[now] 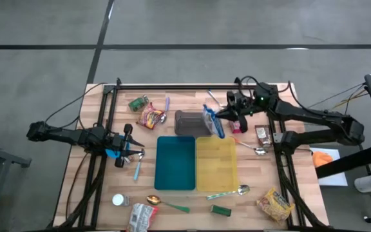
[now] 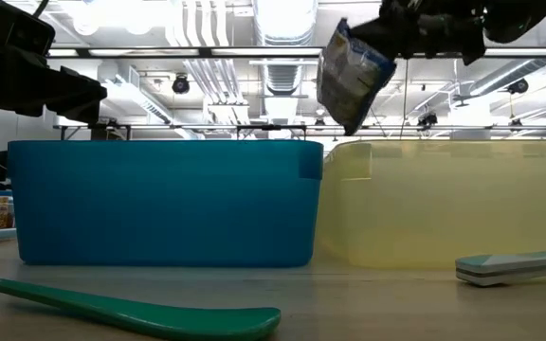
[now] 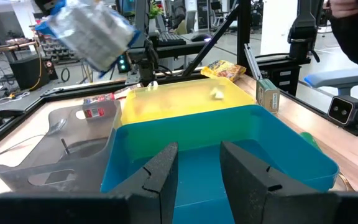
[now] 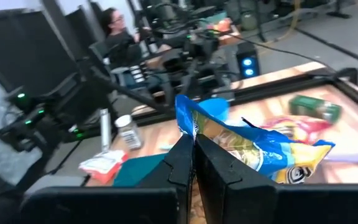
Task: Pick & Place Food Item
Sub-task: Put the blue noodle pack into the blue bin, then put the yellow noodle pack into the blue bin
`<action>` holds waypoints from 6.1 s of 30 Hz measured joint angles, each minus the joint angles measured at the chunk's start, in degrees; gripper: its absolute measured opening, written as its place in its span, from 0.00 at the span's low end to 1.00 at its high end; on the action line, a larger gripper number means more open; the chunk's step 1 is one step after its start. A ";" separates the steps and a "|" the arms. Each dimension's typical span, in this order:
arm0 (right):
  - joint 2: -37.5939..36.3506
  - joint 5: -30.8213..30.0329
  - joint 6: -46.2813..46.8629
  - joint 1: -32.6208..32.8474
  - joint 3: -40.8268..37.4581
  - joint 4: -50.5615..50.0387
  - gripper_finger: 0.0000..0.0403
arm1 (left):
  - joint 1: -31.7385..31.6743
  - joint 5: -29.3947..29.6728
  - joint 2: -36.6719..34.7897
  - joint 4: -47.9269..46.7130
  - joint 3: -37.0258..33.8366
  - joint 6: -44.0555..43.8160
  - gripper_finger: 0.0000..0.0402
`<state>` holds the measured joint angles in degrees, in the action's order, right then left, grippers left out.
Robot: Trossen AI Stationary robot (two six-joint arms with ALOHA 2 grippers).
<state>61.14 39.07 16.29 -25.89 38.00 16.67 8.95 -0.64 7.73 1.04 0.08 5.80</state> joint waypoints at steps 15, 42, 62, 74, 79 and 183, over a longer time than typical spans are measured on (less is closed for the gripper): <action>1.60 -9.65 -4.74 13.97 0.00 2.26 0.03 | 0.00 0.02 0.00 0.01 0.00 0.15 0.30; 36.04 -11.91 -0.32 19.68 11.19 19.55 0.03 | 0.00 0.04 -0.02 0.02 0.00 0.09 0.30; 40.62 -14.84 -3.29 20.51 15.41 7.69 0.03 | 0.00 0.04 0.02 0.01 0.00 0.00 0.30; 40.85 -13.49 0.30 20.47 15.34 7.65 0.04 | 0.00 0.04 0.02 0.00 0.00 0.15 0.30; 40.85 -13.50 1.10 20.37 15.32 7.72 0.16 | 0.00 0.04 0.02 0.00 0.00 0.15 0.30; 26.10 -31.27 110.76 78.44 28.65 -91.21 0.49 | 0.00 0.17 0.75 -0.03 0.00 0.00 0.30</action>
<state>87.24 7.80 127.05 52.55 66.65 -74.54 8.95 -0.47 8.47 1.02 0.08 5.80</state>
